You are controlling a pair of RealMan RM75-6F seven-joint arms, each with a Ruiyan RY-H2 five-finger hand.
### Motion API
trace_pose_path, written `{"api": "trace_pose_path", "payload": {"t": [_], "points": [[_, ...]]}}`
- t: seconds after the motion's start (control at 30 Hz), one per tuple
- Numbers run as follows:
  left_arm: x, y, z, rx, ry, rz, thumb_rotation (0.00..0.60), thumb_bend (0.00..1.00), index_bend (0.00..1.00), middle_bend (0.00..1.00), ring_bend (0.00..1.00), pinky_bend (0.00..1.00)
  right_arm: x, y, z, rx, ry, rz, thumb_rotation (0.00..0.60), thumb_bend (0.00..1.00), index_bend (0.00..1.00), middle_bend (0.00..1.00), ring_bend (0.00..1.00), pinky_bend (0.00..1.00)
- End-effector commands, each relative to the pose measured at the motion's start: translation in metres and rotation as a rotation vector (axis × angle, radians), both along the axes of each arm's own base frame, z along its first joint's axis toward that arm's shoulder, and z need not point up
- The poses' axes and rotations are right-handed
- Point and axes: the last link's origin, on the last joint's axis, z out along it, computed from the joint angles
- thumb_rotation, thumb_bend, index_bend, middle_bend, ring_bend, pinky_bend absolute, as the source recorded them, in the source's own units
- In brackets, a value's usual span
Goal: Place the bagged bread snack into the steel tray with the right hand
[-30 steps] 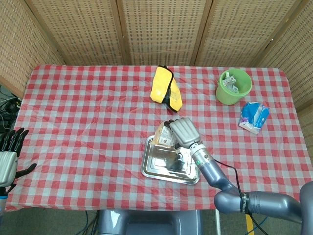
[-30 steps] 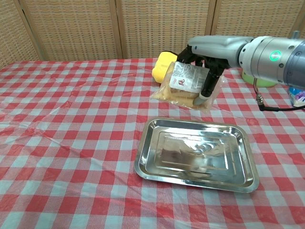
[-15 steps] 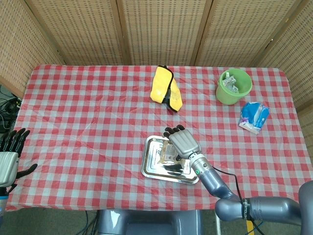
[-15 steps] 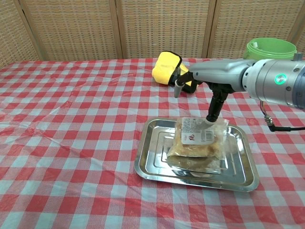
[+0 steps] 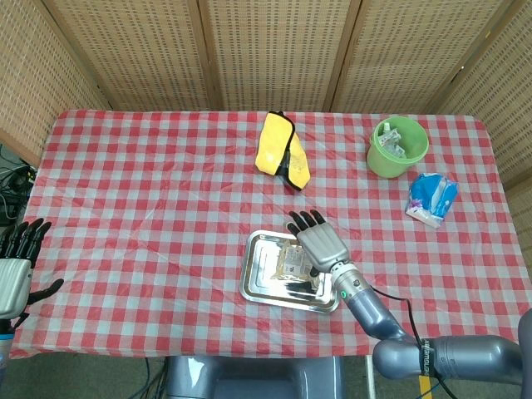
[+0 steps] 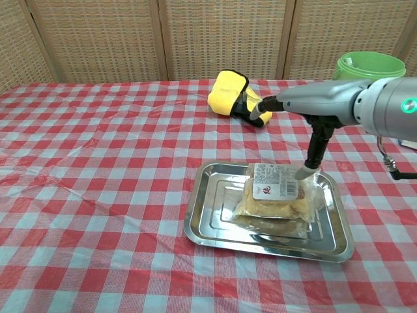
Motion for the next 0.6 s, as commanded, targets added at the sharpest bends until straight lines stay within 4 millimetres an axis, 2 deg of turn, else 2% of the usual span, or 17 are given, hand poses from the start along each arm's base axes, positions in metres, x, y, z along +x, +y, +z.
{"api": "trace_pose_path", "payload": {"t": [0.03, 0.17, 0.27, 0.47, 0.6], "points": [[0.000, 0.000, 0.001, 0.005, -0.003, 0.000, 0.600, 0.14, 0.00, 0.00, 0.00, 0.00, -0.016, 0.003, 0.017, -0.084, 0.019, 0.007, 0.600, 0.08, 0.08, 0.00, 0.00, 0.00], [0.000, 0.000, 0.002, 0.012, -0.011, -0.001, 0.600, 0.14, 0.00, 0.00, 0.00, 0.00, -0.041, 0.009, 0.035, -0.191, -0.004, 0.015, 0.600, 0.08, 0.04, 0.00, 0.00, 0.00], [0.000, 0.001, 0.002, 0.016, -0.018, -0.007, 0.600, 0.14, 0.00, 0.00, 0.00, 0.00, -0.070, 0.017, 0.049, -0.276, -0.034, 0.013, 0.600, 0.08, 0.00, 0.00, 0.00, 0.00], [-0.001, 0.001, 0.000, 0.018, -0.015, -0.009, 0.600, 0.14, 0.00, 0.00, 0.00, 0.00, -0.132, 0.044, 0.074, -0.406, -0.101, -0.025, 0.600, 0.07, 0.00, 0.00, 0.00, 0.00], [-0.002, 0.001, -0.001, 0.020, -0.014, -0.010, 0.600, 0.14, 0.00, 0.00, 0.00, 0.00, -0.163, 0.065, 0.086, -0.449, -0.120, -0.049, 0.600, 0.07, 0.00, 0.00, 0.00, 0.00]]}}
